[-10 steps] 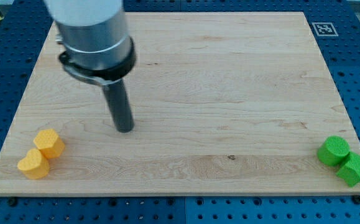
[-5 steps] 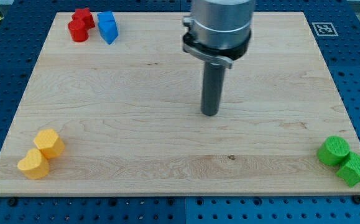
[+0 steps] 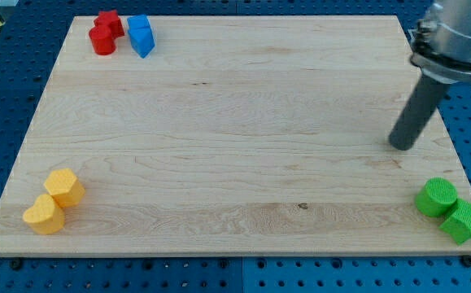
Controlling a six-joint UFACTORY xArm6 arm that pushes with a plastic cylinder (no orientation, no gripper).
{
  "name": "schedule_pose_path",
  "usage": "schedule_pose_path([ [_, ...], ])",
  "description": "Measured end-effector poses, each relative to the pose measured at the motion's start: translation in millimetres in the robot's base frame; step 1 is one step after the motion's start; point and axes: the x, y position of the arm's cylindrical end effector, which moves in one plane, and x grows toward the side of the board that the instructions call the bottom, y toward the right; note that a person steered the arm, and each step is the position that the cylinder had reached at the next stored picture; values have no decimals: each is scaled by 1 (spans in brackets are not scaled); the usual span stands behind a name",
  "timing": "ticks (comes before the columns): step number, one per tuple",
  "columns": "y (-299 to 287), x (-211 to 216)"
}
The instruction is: Separate the green star from green circle
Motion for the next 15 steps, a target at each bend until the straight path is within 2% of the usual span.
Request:
schedule_pose_path([
  [2,62,13],
  [8,103,114],
  [15,28,116],
])
